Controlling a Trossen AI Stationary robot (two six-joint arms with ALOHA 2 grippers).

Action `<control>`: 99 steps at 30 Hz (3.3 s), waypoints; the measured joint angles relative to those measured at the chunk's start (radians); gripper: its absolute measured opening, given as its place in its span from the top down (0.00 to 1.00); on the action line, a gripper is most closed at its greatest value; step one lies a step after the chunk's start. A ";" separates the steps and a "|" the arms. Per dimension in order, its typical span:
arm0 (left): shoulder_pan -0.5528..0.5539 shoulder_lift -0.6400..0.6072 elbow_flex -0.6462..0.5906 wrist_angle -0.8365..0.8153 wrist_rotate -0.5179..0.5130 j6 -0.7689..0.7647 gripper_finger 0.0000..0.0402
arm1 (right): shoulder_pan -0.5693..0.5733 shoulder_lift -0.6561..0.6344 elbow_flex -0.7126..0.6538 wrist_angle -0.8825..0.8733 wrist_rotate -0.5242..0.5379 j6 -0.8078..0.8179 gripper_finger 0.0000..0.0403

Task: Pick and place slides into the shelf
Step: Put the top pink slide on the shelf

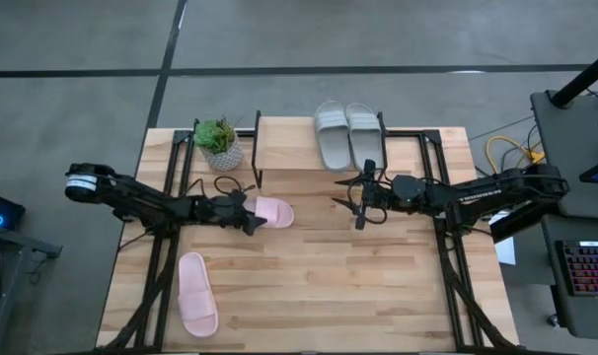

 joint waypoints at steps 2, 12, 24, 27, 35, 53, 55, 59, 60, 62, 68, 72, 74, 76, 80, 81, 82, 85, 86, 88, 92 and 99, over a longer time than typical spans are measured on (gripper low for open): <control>0.000 0.002 0.000 0.004 0.023 0.004 0.66 | 0.000 0.000 0.000 0.000 0.000 0.000 0.50; 0.000 -0.048 0.000 0.001 0.133 0.176 0.98 | 0.000 0.000 0.000 0.000 0.000 0.000 0.50; -0.001 -0.198 -0.001 0.001 0.288 0.338 1.00 | 0.045 0.000 0.002 0.013 -0.161 -0.330 0.50; 0.000 -0.233 -0.001 0.003 0.315 0.374 1.00 | 0.083 0.010 0.018 0.007 -0.160 -0.430 0.50; 0.000 -0.287 -0.001 0.000 0.423 0.570 1.00 | 0.167 0.120 0.074 0.000 -0.161 -0.692 0.50; 0.013 -0.276 -0.002 0.102 0.432 0.520 1.00 | 0.189 0.456 0.308 -0.023 -0.015 -1.013 0.50; 0.013 -0.279 -0.002 0.112 0.437 0.514 1.00 | 0.191 0.482 0.330 -0.045 0.038 -1.043 0.50; 0.013 -0.291 -0.002 0.119 0.438 0.473 1.00 | 0.196 0.525 0.380 -0.074 0.103 -1.052 0.50; 0.013 -0.291 -0.002 0.120 0.438 0.468 1.00 | 0.199 0.533 0.394 -0.080 0.103 -1.052 0.50; 0.013 -0.291 -0.002 0.127 0.437 0.466 1.00 | 0.202 0.548 0.413 -0.091 0.102 -1.052 0.50; 0.013 -0.290 -0.002 0.158 0.437 0.459 1.00 | 0.203 0.565 0.463 -0.176 0.101 -1.048 0.50; 0.013 -0.287 -0.002 0.161 0.431 0.440 1.00 | 0.204 0.564 0.476 -0.181 0.096 -1.031 0.50; 0.013 -0.286 -0.002 0.164 0.430 0.439 1.00 | 0.203 0.562 0.479 -0.180 0.083 -1.030 0.50; 0.013 -0.284 -0.002 0.166 0.426 0.438 1.00 | 0.203 0.562 0.482 -0.179 0.060 -1.036 0.50; 0.013 -0.281 -0.002 0.195 0.425 0.417 1.00 | 0.203 0.563 0.489 -0.179 0.043 -1.037 0.50; 0.013 -0.281 -0.002 0.197 0.425 0.414 1.00 | 0.203 0.563 0.489 -0.179 0.041 -1.037 0.50; 0.013 -0.281 -0.002 0.197 0.425 0.414 1.00 | 0.202 0.563 0.489 -0.179 0.040 -1.037 0.50; 0.013 -0.277 -0.002 0.197 0.425 0.414 1.00 | 0.201 0.563 0.489 -0.174 0.022 -1.044 0.50; 0.013 -0.276 -0.002 0.194 0.425 0.414 1.00 | 0.200 0.563 0.489 -0.169 0.014 -1.045 0.50; 0.013 -0.272 -0.002 0.200 0.425 0.414 1.00 | 0.200 0.563 0.489 -0.159 0.014 -1.046 0.50; 0.013 -0.270 -0.001 0.218 0.426 0.414 1.00 | 0.191 0.563 0.489 -0.155 0.016 -1.046 0.50; 0.013 -0.258 0.001 0.219 0.429 0.415 1.00 | 0.180 0.563 0.490 -0.156 0.023 -1.042 0.59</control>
